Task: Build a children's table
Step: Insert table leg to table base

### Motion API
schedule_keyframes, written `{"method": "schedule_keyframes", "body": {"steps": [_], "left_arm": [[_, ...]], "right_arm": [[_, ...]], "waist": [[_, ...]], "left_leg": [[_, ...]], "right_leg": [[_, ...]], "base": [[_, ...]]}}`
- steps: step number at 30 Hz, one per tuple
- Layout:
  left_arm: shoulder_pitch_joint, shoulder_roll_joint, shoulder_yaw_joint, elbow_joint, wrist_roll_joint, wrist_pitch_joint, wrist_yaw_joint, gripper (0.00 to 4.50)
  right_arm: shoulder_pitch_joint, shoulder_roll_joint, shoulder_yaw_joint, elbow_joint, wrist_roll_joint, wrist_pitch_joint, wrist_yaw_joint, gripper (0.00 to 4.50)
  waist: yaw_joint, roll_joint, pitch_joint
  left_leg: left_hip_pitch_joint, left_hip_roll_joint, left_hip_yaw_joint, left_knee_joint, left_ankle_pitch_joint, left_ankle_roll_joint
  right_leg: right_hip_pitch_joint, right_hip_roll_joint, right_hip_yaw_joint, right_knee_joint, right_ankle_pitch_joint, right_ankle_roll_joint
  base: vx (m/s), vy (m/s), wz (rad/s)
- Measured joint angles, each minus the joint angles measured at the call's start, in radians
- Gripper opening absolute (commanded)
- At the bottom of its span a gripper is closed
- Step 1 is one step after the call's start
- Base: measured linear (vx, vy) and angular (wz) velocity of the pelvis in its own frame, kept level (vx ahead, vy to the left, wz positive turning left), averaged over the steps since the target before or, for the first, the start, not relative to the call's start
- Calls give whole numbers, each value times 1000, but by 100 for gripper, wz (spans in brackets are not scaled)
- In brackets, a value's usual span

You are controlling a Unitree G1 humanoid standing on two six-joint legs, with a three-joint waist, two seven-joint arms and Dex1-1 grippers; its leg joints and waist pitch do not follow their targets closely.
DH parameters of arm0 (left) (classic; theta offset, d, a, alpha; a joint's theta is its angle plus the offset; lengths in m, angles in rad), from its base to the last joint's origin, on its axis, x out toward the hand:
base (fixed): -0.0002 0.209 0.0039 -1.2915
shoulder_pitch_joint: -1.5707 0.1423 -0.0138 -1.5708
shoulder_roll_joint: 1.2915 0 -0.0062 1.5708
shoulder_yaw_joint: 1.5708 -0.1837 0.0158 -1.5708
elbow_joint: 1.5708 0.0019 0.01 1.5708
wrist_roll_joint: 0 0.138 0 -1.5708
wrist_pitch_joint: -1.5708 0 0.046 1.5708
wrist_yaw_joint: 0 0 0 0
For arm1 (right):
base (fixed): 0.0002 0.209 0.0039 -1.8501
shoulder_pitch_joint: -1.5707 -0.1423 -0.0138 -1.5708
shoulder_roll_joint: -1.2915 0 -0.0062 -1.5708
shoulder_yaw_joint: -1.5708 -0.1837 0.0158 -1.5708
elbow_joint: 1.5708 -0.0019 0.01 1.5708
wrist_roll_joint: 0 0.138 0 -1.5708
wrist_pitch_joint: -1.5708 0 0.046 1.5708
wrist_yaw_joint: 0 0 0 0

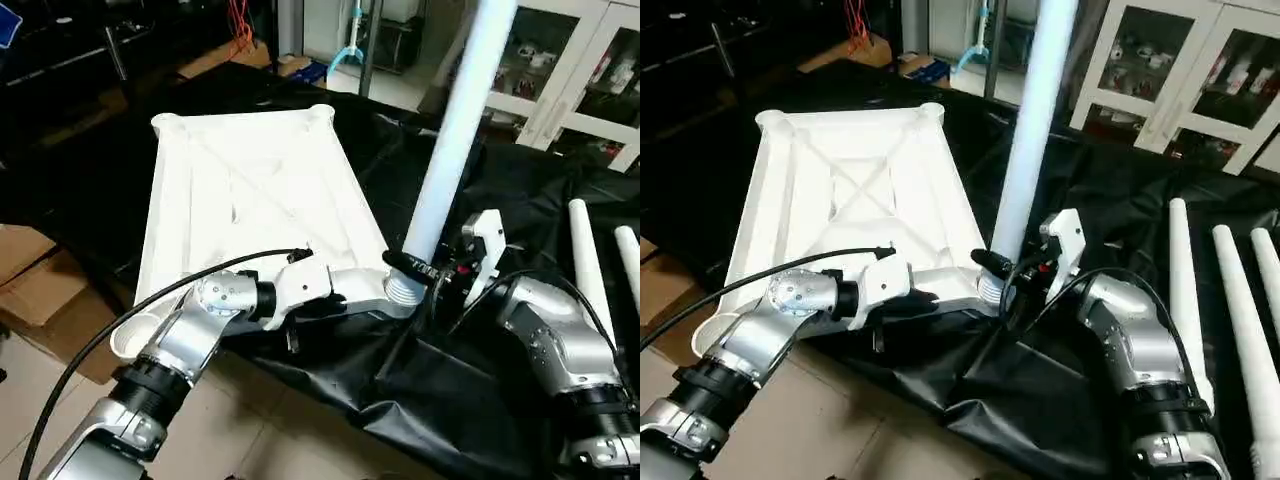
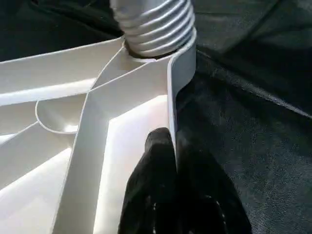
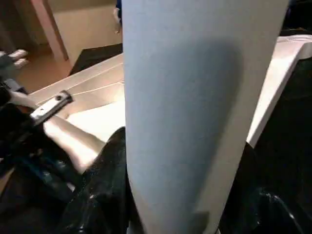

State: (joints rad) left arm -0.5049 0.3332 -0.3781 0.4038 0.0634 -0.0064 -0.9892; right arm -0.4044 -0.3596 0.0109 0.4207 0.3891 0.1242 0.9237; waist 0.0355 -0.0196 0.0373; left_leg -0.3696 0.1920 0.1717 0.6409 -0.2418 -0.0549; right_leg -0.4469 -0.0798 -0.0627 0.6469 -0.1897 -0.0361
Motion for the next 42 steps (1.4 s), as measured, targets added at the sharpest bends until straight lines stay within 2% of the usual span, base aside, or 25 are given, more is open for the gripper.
{"method": "schedule_keyframes", "body": {"steps": [10,15,18,25,27,30,32,33,34,36,37,40,42], "left_arm": [[3,5,10,15,-7,1,-3,0],[3,7,11,17,-8,1,-8,0],[3,5,11,20,-8,1,-9,0],[3,5,11,24,-9,0,-10,0],[3,6,12,24,-10,0,-12,0],[3,9,15,24,-11,0,-14,0],[2,9,18,23,-15,1,-18,0],[1,10,18,23,-17,1,-21,0],[1,12,19,19,-21,2,-28,0],[1,12,19,15,-25,3,-38,0],[1,13,18,13,-26,4,-41,0],[3,12,18,6,-27,11,-43,0],[4,12,18,6,-28,14,-42,0]], "right_arm": [[-45,43,17,99,-34,-79,6,188],[-49,29,64,106,-108,-170,44,188],[-36,30,66,108,-117,-210,45,188],[-26,31,61,111,-110,-218,45,188],[-34,42,27,112,-74,-157,43,188],[-49,65,-41,135,18,-22,27,188],[-77,51,-110,147,128,140,17,188],[-84,46,-130,147,163,181,17,188],[-97,28,-163,138,234,266,24,188],[-114,-22,-210,102,325,371,47,188],[-114,-49,-219,69,374,427,72,188],[-108,-129,-265,-49,600,646,134,188],[-108,-145,-302,-105,703,729,146,188]], "waist": [[-15,1,1],[-24,-1,0],[-27,-2,-1],[-27,-2,-1],[-27,-2,-1],[-28,0,0],[-28,5,3],[-27,5,3],[-26,7,5],[-20,9,6],[-18,9,6],[-5,9,7],[-4,8,7]], "left_leg": [[5,1,-1,0,0,-2],[5,0,-1,0,0,-2],[6,0,-1,0,0,-2],[7,1,-1,0,0,-2],[7,1,-1,0,0,-2],[7,1,-1,0,1,-2],[5,0,-1,0,1,-3],[5,0,0,0,1,-3],[4,0,0,-1,1,-3],[3,0,0,-2,1,-2],[3,0,0,-3,1,-2],[4,1,0,-5,1,-2],[4,2,1,-5,1,-2]], "right_leg": [[10,1,0,-1,0,0],[12,0,0,-2,0,0],[13,0,-1,-2,0,0],[15,0,-1,-2,0,0],[15,0,-1,-2,0,0],[14,0,-1,-2,0,0],[14,-1,-1,-3,0,0],[13,-1,-1,-3,0,0],[12,-1,-1,-3,0,0],[11,-1,-1,-4,0,0],[11,-1,-1,-5,0,0],[11,0,-2,-6,0,0],[11,1,-2,-6,0,0]], "base": [[0,0,0],[0,0,0],[0,0,0],[0,0,0],[0,0,0],[0,0,0],[0,0,0],[0,0,0],[0,0,0],[0,0,0],[0,0,0],[0,0,0],[0,0,0]]}}
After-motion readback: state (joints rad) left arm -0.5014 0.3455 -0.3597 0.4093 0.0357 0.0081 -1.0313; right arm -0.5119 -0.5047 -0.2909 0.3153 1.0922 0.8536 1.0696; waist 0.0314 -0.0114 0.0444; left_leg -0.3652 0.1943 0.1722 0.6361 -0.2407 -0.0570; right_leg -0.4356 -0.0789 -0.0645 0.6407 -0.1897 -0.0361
